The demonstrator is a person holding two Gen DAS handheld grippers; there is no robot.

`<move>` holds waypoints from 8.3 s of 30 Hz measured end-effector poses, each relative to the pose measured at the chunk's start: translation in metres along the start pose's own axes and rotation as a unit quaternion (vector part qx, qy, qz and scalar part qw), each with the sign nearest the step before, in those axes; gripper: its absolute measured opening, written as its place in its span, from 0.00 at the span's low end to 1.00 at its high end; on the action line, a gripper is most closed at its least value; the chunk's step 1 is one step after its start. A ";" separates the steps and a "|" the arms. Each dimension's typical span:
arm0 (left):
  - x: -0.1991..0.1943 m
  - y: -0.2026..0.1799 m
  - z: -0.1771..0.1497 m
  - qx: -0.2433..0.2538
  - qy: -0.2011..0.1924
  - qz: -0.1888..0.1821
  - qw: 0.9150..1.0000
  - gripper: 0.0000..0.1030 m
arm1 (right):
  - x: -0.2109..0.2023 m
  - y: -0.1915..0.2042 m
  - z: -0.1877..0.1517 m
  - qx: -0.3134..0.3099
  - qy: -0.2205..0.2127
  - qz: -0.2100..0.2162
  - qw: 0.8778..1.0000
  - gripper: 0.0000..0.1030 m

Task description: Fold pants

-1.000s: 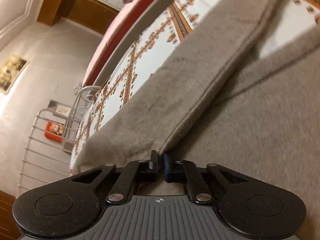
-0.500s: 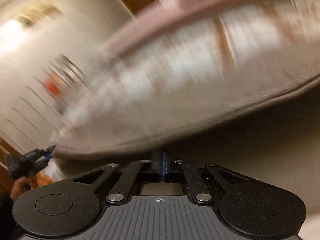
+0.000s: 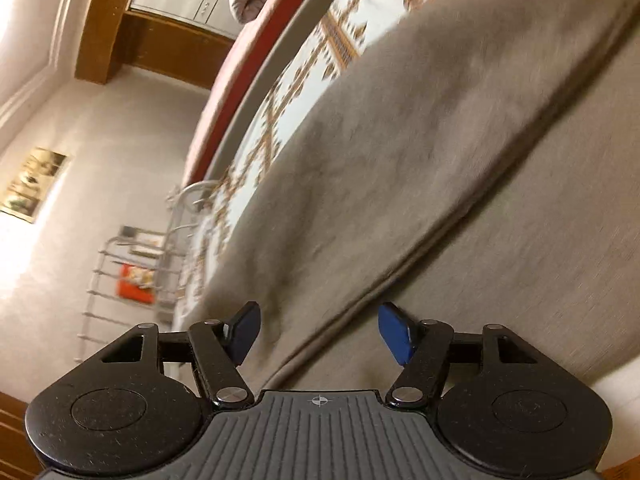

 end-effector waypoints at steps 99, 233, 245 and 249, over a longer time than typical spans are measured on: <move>0.025 -0.050 -0.032 0.085 0.049 0.055 0.994 0.60 | -0.171 -0.156 0.163 0.091 -0.193 -0.173 0.961 0.05; 0.066 -0.084 0.007 0.343 0.029 0.200 0.917 0.65 | 0.141 0.149 0.021 -0.537 -0.017 -0.158 0.828 0.04; 0.053 -0.135 -0.033 0.357 0.030 0.160 0.920 0.73 | -0.043 0.051 0.089 -0.422 -0.134 -0.212 0.871 0.72; 0.070 -0.122 -0.045 0.357 0.067 0.170 0.916 0.73 | -0.078 -0.013 0.113 -0.340 -0.138 -0.241 0.899 0.69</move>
Point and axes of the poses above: each gripper's, at about its wrist camera, not at the fingertips, and x roughly the way its jaws point, y to its left, z to its top, the point moved 6 cm from there along x, roughly the way its jaws point, and after that the axes turned 6 degrees about -z, right-handed, at the moved point
